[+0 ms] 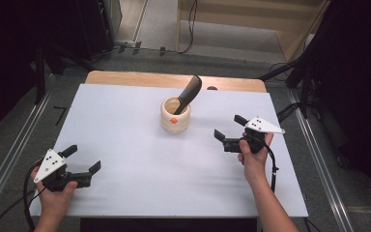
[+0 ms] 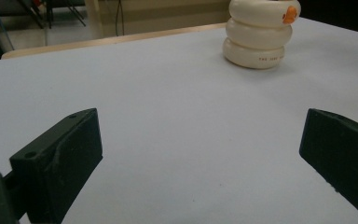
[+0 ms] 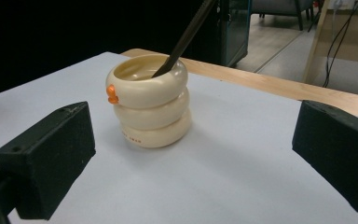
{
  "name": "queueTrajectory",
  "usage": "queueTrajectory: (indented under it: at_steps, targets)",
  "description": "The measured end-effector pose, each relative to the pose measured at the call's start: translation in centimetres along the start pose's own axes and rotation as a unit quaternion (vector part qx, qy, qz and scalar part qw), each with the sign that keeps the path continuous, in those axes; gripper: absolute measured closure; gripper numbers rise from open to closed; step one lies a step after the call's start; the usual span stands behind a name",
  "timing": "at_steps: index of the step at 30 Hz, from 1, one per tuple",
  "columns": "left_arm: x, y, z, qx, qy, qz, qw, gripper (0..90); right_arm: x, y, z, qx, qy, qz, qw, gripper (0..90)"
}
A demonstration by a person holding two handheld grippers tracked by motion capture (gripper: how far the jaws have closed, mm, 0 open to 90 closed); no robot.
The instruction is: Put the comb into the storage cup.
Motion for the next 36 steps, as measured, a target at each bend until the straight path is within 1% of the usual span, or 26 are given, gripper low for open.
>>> queueTrajectory:
  at_steps: [6,9,20,27,28,36]
  targets:
    - [0.0,0.0,0.0,0.001,0.0,0.001,1.0,0.0,-0.6,-0.8,-1.2,-0.002,-0.008,-0.001,1.0,0.0]
    - [0.0,0.0,0.0,0.001,0.0,0.0,1.0,0.0,-1.0,-1.2,-1.8,-0.002,-0.012,0.005,0.9999,0.0]
    - [0.0,0.0,0.0,0.001,0.001,0.001,1.0,0.0,-2.0,-2.9,-3.6,-0.003,-0.027,0.013,0.9995,0.0]
    - [0.0,0.0,0.0,0.0,0.001,0.0,1.0,0.0,-2.6,-4.1,-4.6,0.005,-0.036,0.015,0.9992,0.0]
    - [0.0,0.0,0.0,0.0,0.001,0.0,1.0,0.0,-2.6,-4.2,-4.8,0.006,-0.037,0.019,0.9991,0.0]
    - [0.0,0.0,0.0,0.0,0.002,0.0,1.0,0.0,-3.2,-5.4,-6.1,0.01,-0.048,0.02,0.9986,0.0]
Point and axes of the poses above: each handheld gripper's, and its own axes: z roughly forward along the jaws, y roughly out of its top, x roughly to its left, the point moved 6 cm from there along z, roughly forward along the jaws, and after that the axes turned 1 degree about -x, right-handed, at the moved point
